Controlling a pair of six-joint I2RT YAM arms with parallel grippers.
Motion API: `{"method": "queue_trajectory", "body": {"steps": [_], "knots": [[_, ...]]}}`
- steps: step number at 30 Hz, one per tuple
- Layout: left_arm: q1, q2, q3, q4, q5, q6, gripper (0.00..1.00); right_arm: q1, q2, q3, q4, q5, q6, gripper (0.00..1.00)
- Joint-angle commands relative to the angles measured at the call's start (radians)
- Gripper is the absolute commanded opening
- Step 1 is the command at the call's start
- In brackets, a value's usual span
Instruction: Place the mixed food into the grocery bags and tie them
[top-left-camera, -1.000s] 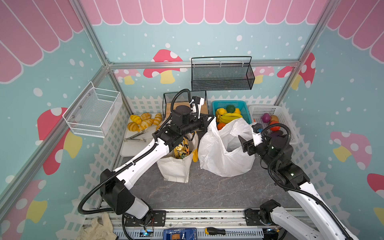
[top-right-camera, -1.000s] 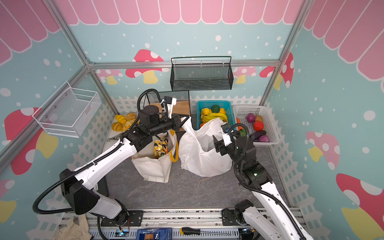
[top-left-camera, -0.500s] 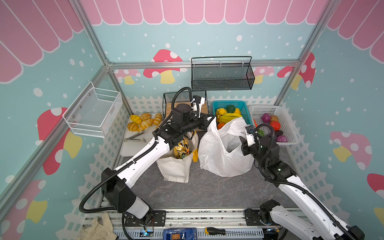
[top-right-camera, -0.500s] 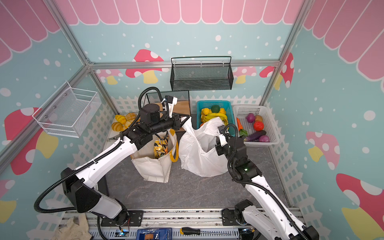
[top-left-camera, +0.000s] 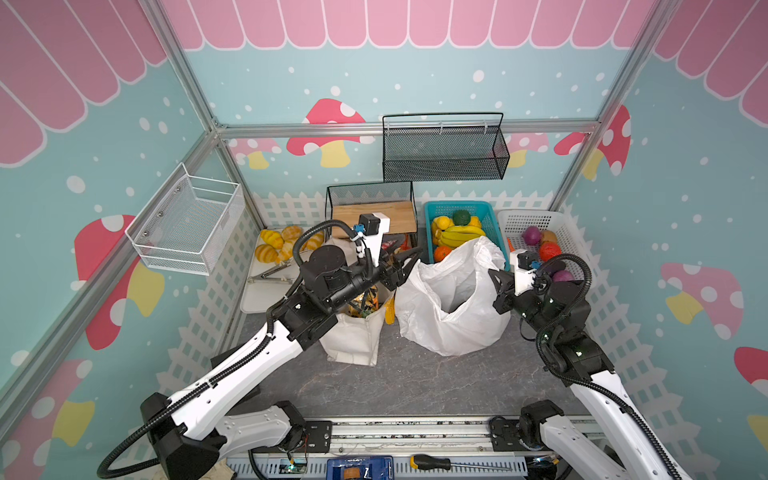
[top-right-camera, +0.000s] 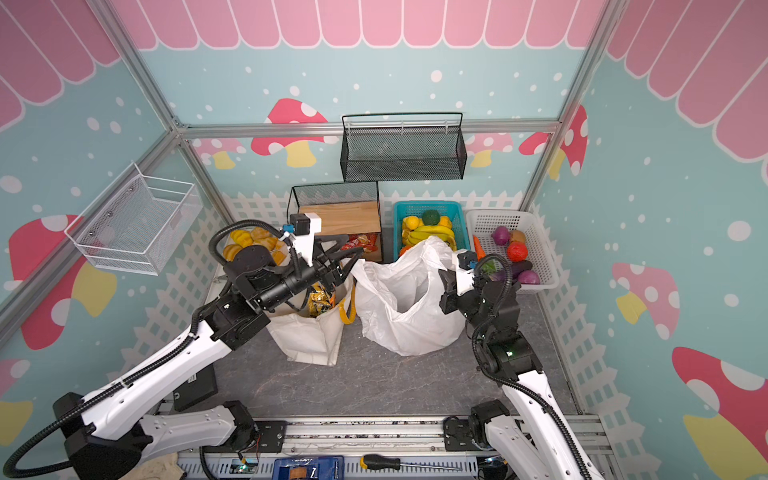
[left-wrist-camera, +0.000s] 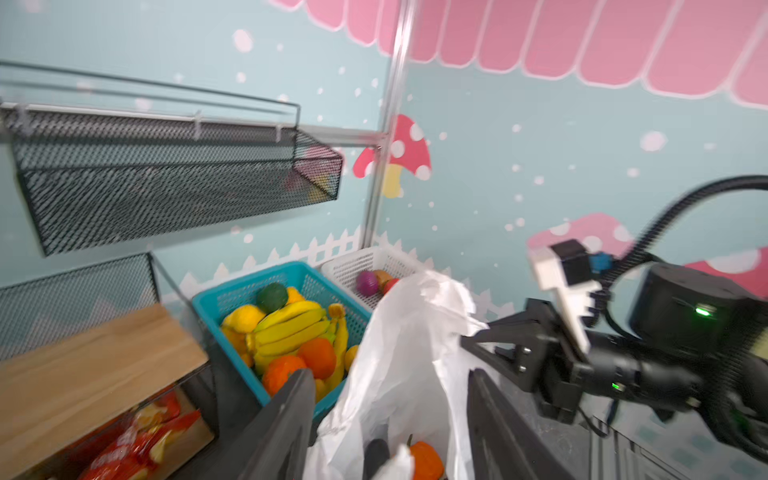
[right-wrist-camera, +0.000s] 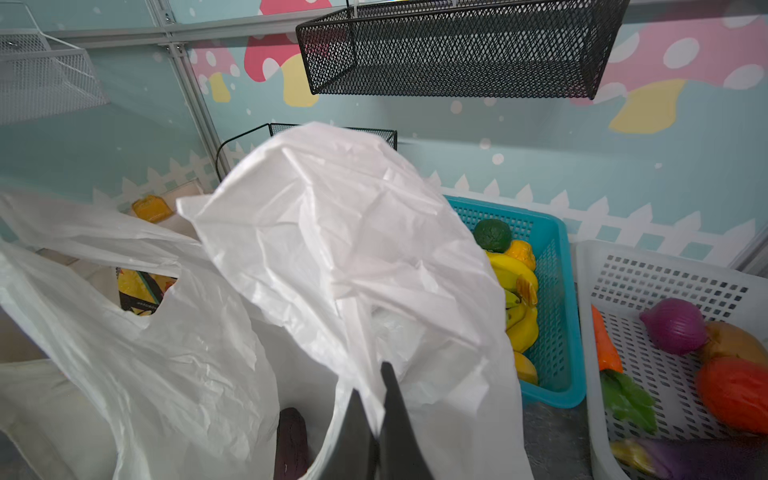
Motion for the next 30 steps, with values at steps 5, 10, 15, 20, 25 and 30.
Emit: {"method": "queue_trajectory", "body": {"steps": [5, 10, 15, 20, 25, 30], "knots": [[-0.072, 0.091, 0.05, -0.088, 0.357, 0.345, 0.61, -0.129, 0.018, -0.013, 0.064, -0.304, 0.089, 0.0], [-0.119, 0.218, 0.181, -0.238, 0.386, 0.482, 0.61, -0.206, 0.022, -0.024, 0.091, -0.426, 0.118, 0.0], [-0.108, 0.323, 0.266, -0.261, 0.304, 0.611, 0.62, -0.252, 0.024, -0.034, 0.109, -0.514, 0.124, 0.0], [-0.08, 0.429, 0.386, -0.283, 0.287, 0.683, 0.64, -0.262, 0.03, -0.038, 0.134, -0.588, 0.117, 0.0], [-0.07, 0.501, 0.491, -0.318, 0.282, 0.75, 0.64, -0.262, 0.041, -0.036, 0.146, -0.622, 0.107, 0.0], [-0.069, 0.549, 0.573, -0.365, 0.293, 0.78, 0.62, -0.261, 0.052, -0.041, 0.16, -0.642, 0.104, 0.0]]}}
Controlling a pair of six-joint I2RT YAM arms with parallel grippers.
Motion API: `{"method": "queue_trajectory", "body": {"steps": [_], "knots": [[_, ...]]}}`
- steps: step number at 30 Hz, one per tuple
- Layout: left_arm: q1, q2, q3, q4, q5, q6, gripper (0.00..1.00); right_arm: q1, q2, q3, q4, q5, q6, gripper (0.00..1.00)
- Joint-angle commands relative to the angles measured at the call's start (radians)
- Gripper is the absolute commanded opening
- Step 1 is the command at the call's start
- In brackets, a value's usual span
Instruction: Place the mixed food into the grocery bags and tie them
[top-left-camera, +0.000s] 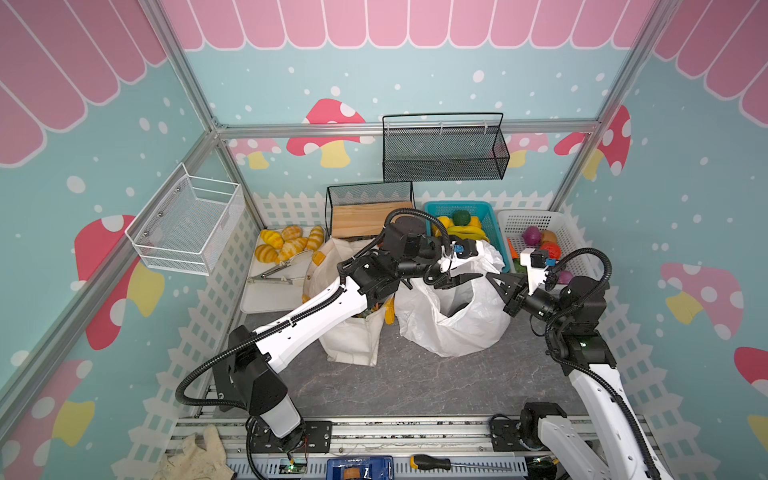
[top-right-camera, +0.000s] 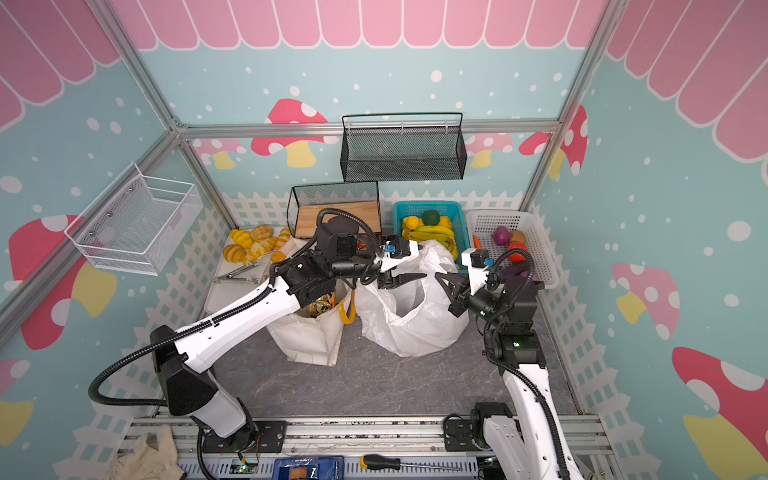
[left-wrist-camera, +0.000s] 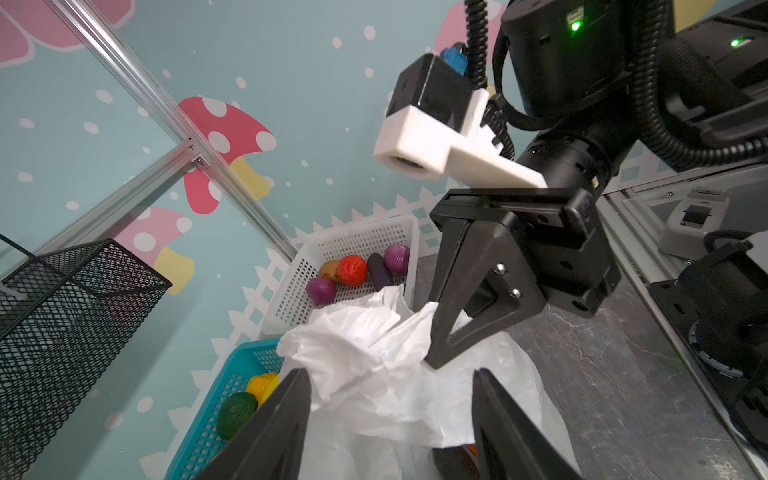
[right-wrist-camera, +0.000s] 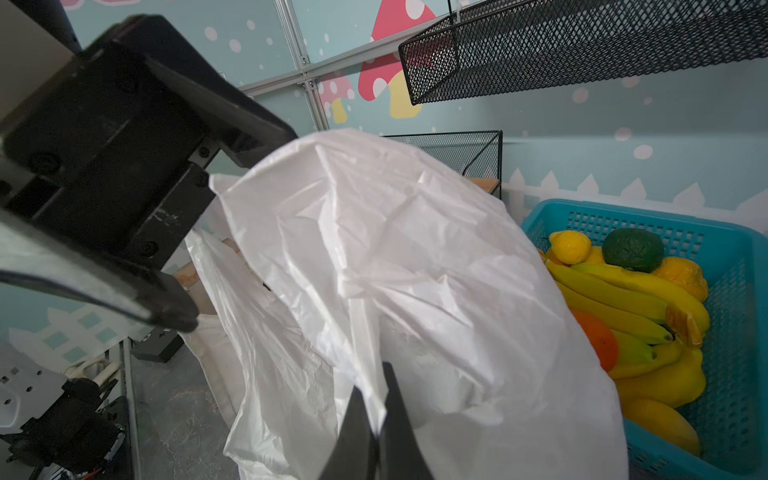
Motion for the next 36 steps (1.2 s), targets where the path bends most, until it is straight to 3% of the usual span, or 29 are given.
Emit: {"method": "queue_trajectory", "body": {"steps": [1, 11, 16, 17, 20, 22, 27, 33, 36], "knots": [[0.005, 0.025, 0.06, -0.064, 0.009, 0.074, 0.61, -0.006, 0.003, -0.015, 0.038, -0.043, -0.008, 0.0], [0.005, 0.087, 0.143, -0.155, 0.007, 0.096, 0.34, -0.006, 0.02, -0.01, 0.061, -0.055, -0.007, 0.0], [0.005, 0.063, 0.142, -0.162, 0.016, 0.022, 0.15, -0.006, 0.023, -0.018, 0.091, -0.037, -0.004, 0.0], [0.005, 0.056, 0.141, -0.162, 0.015, -0.012, 0.13, -0.006, 0.02, -0.019, 0.09, -0.017, -0.016, 0.03], [0.003, 0.023, 0.134, -0.159, 0.003, -0.16, 0.08, 0.001, -0.043, -0.037, 0.079, 0.113, -0.083, 0.34], [0.003, 0.003, 0.119, -0.157, -0.009, -0.283, 0.06, 0.016, -0.097, -0.056, 0.08, 0.209, -0.14, 0.45], [0.003, -0.029, 0.1, -0.172, -0.007, -0.45, 0.02, 0.079, -0.131, -0.07, 0.089, 0.311, -0.229, 0.7], [0.003, -0.025, 0.14, -0.27, 0.005, -0.551, 0.0, 0.237, -0.102, -0.094, 0.188, 0.45, -0.328, 0.84], [0.003, -0.02, 0.167, -0.332, 0.015, -0.563, 0.0, 0.256, -0.081, -0.114, 0.266, 0.499, -0.36, 0.85]]}}
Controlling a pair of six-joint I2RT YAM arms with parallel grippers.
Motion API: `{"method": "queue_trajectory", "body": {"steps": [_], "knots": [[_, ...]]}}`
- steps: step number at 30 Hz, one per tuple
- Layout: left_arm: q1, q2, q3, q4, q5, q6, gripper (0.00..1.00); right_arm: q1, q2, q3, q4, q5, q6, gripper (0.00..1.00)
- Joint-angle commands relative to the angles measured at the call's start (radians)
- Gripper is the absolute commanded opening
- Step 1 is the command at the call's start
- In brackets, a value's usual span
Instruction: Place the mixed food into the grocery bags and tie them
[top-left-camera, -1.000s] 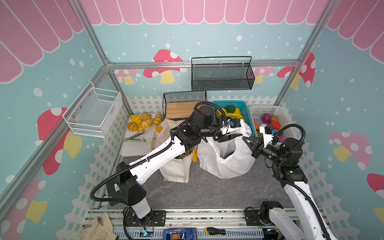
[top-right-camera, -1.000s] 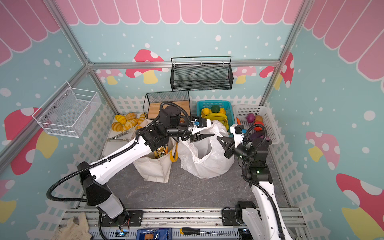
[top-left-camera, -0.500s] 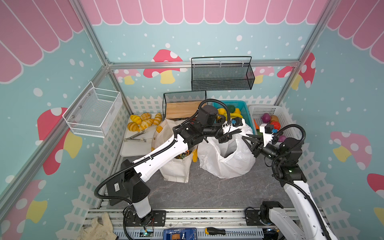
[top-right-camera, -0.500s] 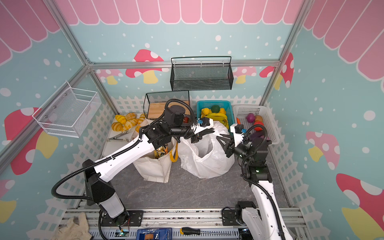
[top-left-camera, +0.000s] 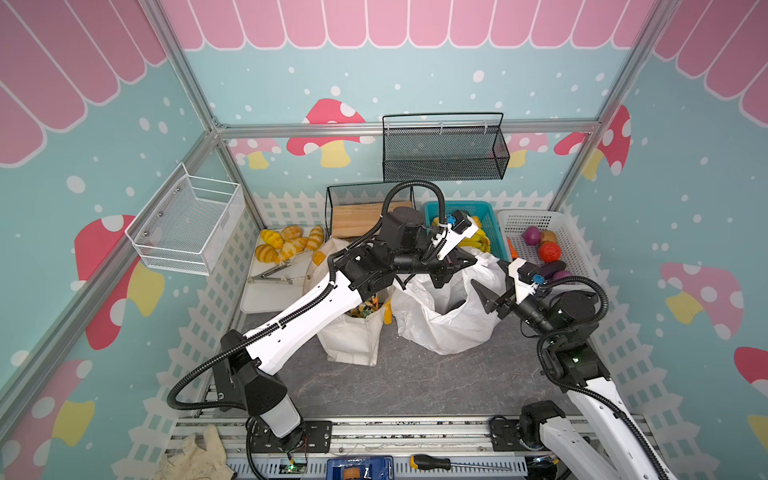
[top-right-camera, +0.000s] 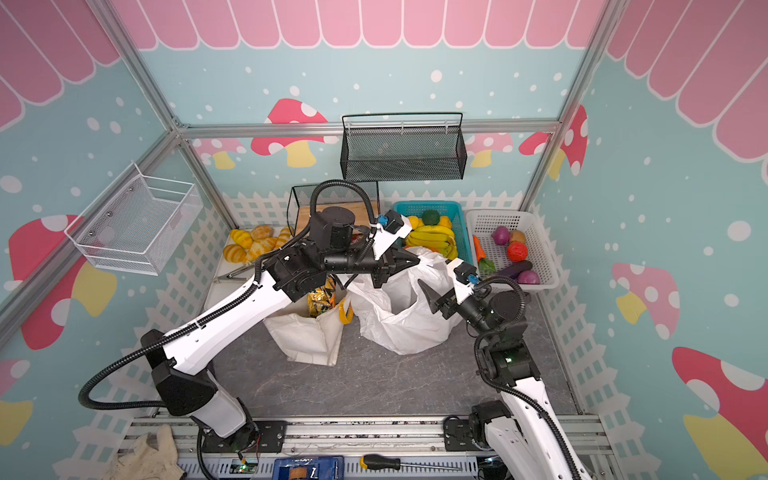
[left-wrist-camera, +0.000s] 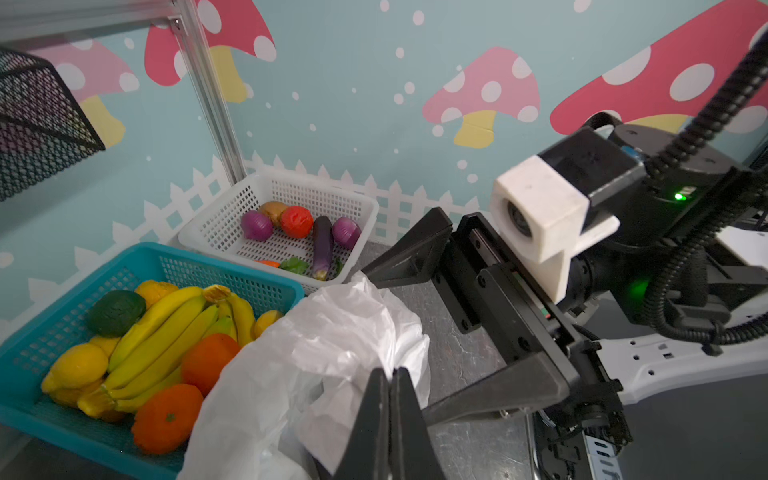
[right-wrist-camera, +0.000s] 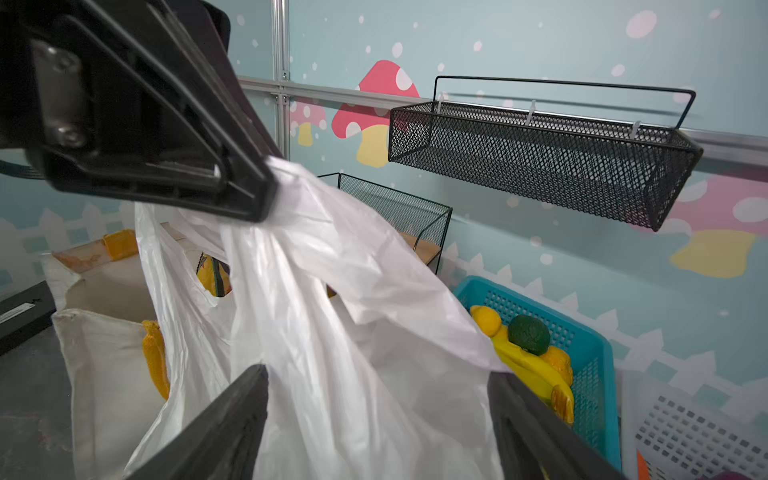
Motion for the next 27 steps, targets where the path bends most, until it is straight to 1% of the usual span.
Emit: {"method": "queue_trajectory", "body": {"steps": [1, 5, 8, 12, 15, 16, 17, 19, 21, 23, 25, 26, 27], "knots": [[0.003, -0.001, 0.059, -0.109, 0.028, -0.06, 0.0, 0.012, 0.018, -0.026, 0.118, 0.109, -0.087, 0.85], [0.003, 0.012, 0.104, -0.194, 0.051, -0.048, 0.0, 0.013, 0.063, -0.015, 0.132, 0.155, -0.132, 0.85], [0.003, 0.043, 0.16, -0.268, 0.052, -0.036, 0.0, 0.012, 0.075, -0.009, 0.126, 0.166, -0.145, 0.85], [0.004, 0.071, 0.202, -0.307, 0.049, -0.024, 0.0, 0.013, 0.048, -0.03, 0.126, 0.108, -0.137, 0.85], [0.005, 0.086, 0.222, -0.323, 0.077, -0.008, 0.0, 0.013, 0.063, -0.037, 0.133, 0.039, -0.142, 0.85], [0.006, 0.094, 0.235, -0.329, 0.091, -0.002, 0.0, 0.012, 0.077, -0.029, 0.131, 0.008, -0.136, 0.83], [0.007, 0.102, 0.246, -0.339, 0.102, 0.003, 0.0, 0.011, 0.091, -0.024, 0.132, -0.014, -0.125, 0.77], [0.017, 0.116, 0.273, -0.355, 0.129, 0.012, 0.0, 0.011, 0.118, -0.021, 0.143, -0.036, -0.09, 0.56], [0.03, 0.122, 0.282, -0.355, 0.153, 0.03, 0.0, 0.009, 0.129, -0.035, 0.146, -0.061, -0.053, 0.4], [0.044, 0.12, 0.278, -0.355, 0.167, 0.075, 0.01, 0.008, 0.118, -0.062, 0.144, -0.081, -0.009, 0.28], [0.057, 0.114, 0.268, -0.355, 0.171, 0.144, 0.06, 0.003, 0.096, -0.09, 0.138, -0.108, 0.044, 0.18], [0.061, 0.106, 0.259, -0.357, 0.178, 0.198, 0.09, -0.003, 0.085, -0.099, 0.128, -0.123, 0.074, 0.13], [0.062, 0.096, 0.246, -0.357, 0.182, 0.255, 0.15, -0.012, 0.078, -0.105, 0.118, -0.147, 0.101, 0.1]]}}
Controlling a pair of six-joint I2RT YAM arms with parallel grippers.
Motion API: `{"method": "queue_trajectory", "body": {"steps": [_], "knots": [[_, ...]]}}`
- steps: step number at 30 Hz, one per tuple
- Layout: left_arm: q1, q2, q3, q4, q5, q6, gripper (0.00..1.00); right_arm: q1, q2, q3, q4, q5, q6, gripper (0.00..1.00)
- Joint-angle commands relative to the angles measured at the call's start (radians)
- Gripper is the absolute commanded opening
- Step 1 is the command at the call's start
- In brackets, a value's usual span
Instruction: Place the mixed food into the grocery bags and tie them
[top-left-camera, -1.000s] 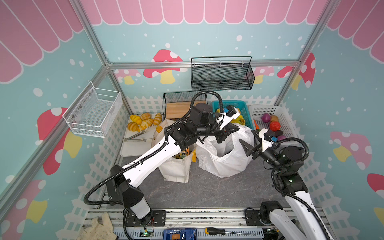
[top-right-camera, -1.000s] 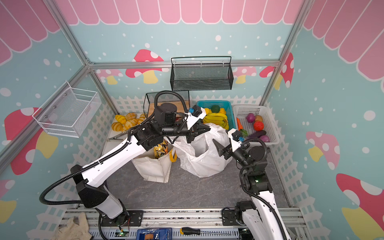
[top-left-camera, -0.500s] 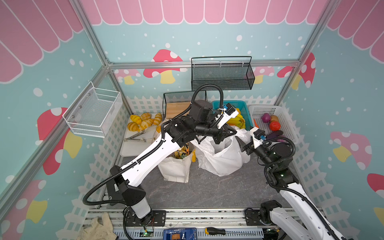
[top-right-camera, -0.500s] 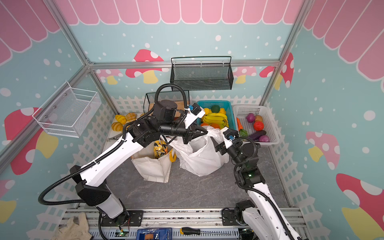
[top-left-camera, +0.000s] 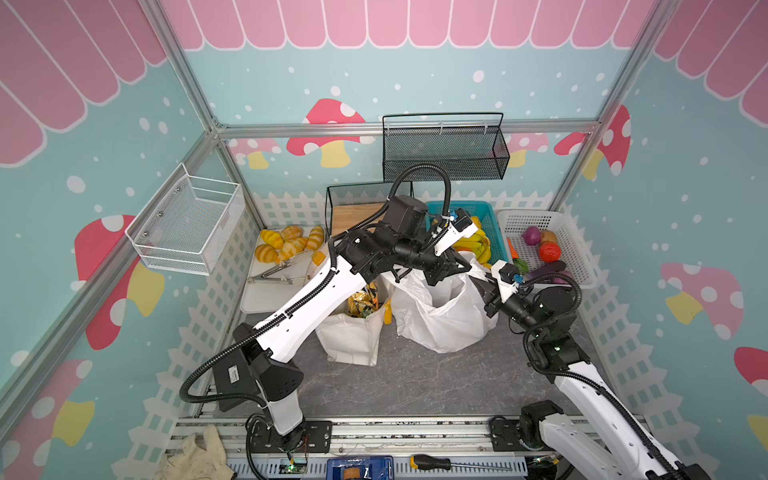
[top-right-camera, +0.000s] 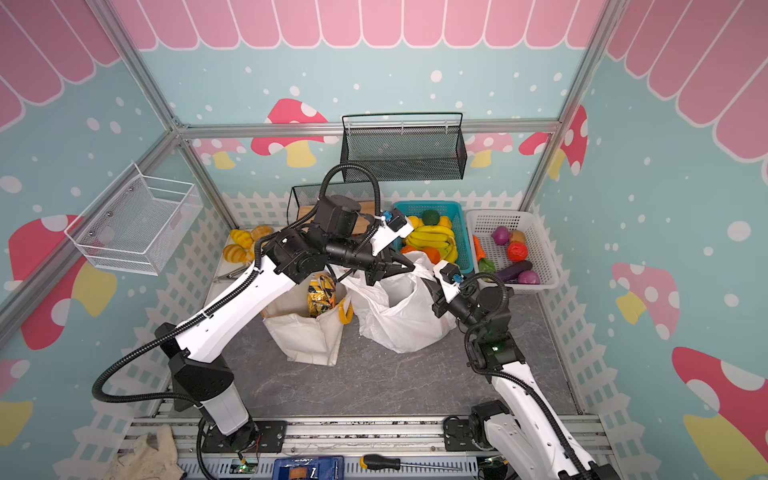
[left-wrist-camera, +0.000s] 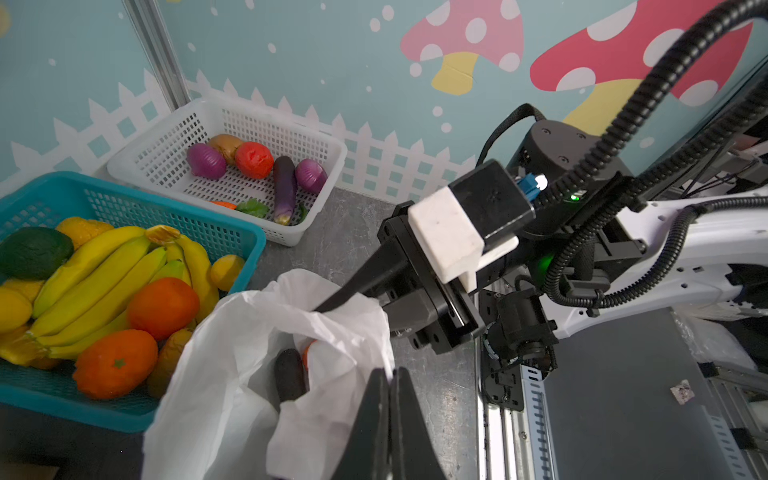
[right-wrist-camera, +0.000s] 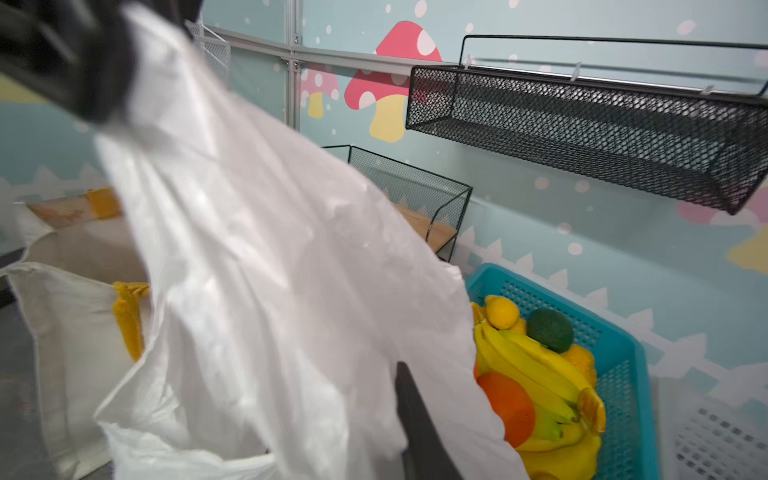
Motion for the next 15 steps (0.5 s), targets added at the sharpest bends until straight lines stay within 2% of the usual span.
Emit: {"method": "queue_trajectory", "body": {"steps": [1, 4, 7, 15], "knots": [[0.011, -0.03, -0.015, -0.023, 0.048, 0.235, 0.21, -0.026, -0.031, -0.024, -0.013, -0.103, 0.109, 0.08], [0.011, -0.052, -0.057, -0.023, 0.053, 0.383, 0.37, -0.06, -0.033, -0.016, -0.046, -0.211, 0.173, 0.03], [0.011, -0.051, -0.069, -0.022, 0.046, 0.449, 0.48, -0.095, -0.031, -0.013, -0.051, -0.292, 0.214, 0.0], [0.011, -0.028, -0.076, -0.019, 0.081, 0.508, 0.64, -0.183, 0.021, 0.014, -0.057, -0.38, 0.303, 0.0]]}}
